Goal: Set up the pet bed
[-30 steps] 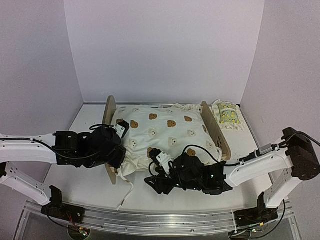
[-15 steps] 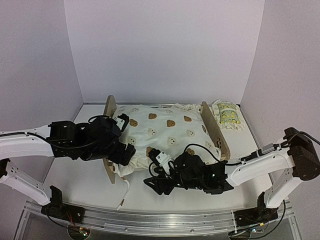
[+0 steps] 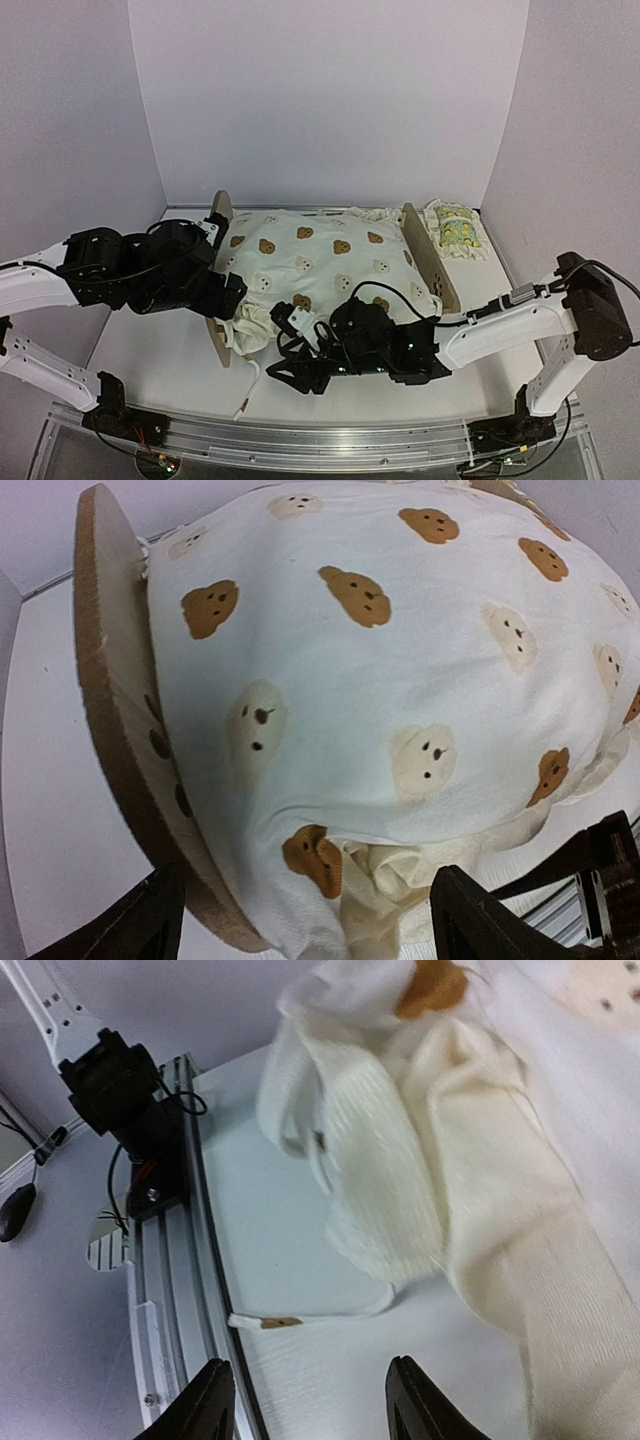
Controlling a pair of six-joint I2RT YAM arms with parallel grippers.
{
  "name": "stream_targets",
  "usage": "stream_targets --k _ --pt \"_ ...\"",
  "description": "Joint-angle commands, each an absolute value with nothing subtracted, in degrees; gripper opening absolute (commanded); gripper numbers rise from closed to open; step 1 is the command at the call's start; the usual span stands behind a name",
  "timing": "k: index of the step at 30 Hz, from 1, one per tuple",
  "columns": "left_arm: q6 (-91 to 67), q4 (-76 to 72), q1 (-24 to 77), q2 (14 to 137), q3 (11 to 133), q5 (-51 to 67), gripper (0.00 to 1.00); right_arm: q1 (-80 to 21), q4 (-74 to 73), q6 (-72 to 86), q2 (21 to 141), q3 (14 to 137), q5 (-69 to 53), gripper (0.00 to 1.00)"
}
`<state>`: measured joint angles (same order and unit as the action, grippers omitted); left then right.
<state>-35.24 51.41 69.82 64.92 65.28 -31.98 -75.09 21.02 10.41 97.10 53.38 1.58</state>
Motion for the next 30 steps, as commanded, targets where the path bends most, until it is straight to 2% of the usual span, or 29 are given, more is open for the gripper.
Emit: stream_targets --k 1,7,11,21,27,30 --pt "-39.71 57.33 69.84 62.37 65.95 -36.29 0.87 -75.76 23.53 9.45 99.81 59.30 -3.51 0.49" --pt "-40.57 57.40 69.86 60.68 64.22 -36.74 0.88 -75.74 24.08 8.71 104.41 64.69 7.12 0.40" --pt "-40.68 56.83 69.85 60.29 63.38 -36.82 0.87 -75.04 24.08 8.43 107.87 67.90 12.64 0.38" --pt "-40.91 55.35 69.87 60.38 61.56 -36.81 0.68 -69.66 24.08 7.74 113.19 73.46 22.72 0.33" --pt "-40.87 53.89 69.83 60.93 59.97 -36.39 0.66 -67.16 24.03 7.60 112.90 73.56 24.12 0.32" --pt "-40.69 52.33 69.83 61.24 58.99 -36.11 0.62 -67.06 23.79 7.85 113.21 73.28 22.81 0.33"
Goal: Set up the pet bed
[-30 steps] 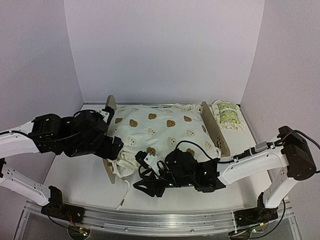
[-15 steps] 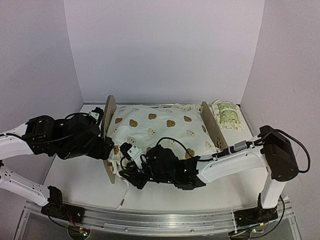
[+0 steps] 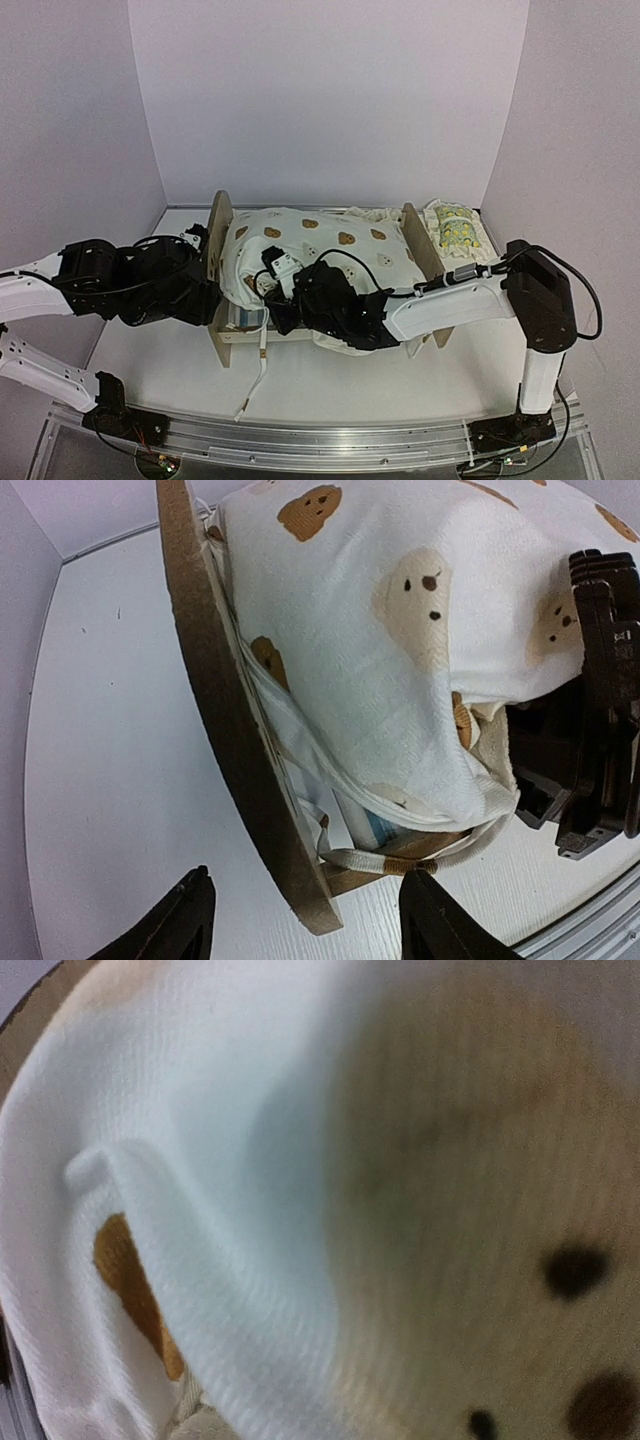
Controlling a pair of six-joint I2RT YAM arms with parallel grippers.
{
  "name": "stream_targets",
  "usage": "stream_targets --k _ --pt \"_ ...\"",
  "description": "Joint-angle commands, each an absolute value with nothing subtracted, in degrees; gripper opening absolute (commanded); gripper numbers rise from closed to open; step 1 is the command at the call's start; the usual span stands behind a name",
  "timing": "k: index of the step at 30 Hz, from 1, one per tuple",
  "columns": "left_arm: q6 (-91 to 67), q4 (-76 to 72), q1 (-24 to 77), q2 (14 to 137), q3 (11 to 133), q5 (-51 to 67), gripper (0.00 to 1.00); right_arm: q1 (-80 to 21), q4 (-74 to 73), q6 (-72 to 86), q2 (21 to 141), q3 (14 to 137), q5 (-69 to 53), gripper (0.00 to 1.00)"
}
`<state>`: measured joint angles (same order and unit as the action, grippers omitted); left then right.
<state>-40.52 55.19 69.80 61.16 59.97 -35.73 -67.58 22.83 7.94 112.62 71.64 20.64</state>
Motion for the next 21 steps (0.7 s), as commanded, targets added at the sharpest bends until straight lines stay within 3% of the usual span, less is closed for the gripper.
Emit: stream_targets --k 1,8,14,21 --pt "-40.68 51.86 69.86 61.35 58.48 -36.03 0.61 -67.06 23.63 8.08 113.28 73.05 21.59 0.34" --pt "-40.65 47.56 69.86 62.66 54.60 -35.67 0.54 -67.06 21.24 12.29 110.11 70.34 12.70 0.38" --pt "-39.82 43.67 69.81 63.44 52.51 -36.04 0.36 -67.38 19.04 13.37 104.27 67.59 8.38 0.41" --pt "-39.80 42.06 69.74 66.09 52.75 -36.80 0.11 -67.95 16.48 11.07 96.12 62.50 6.86 0.55"
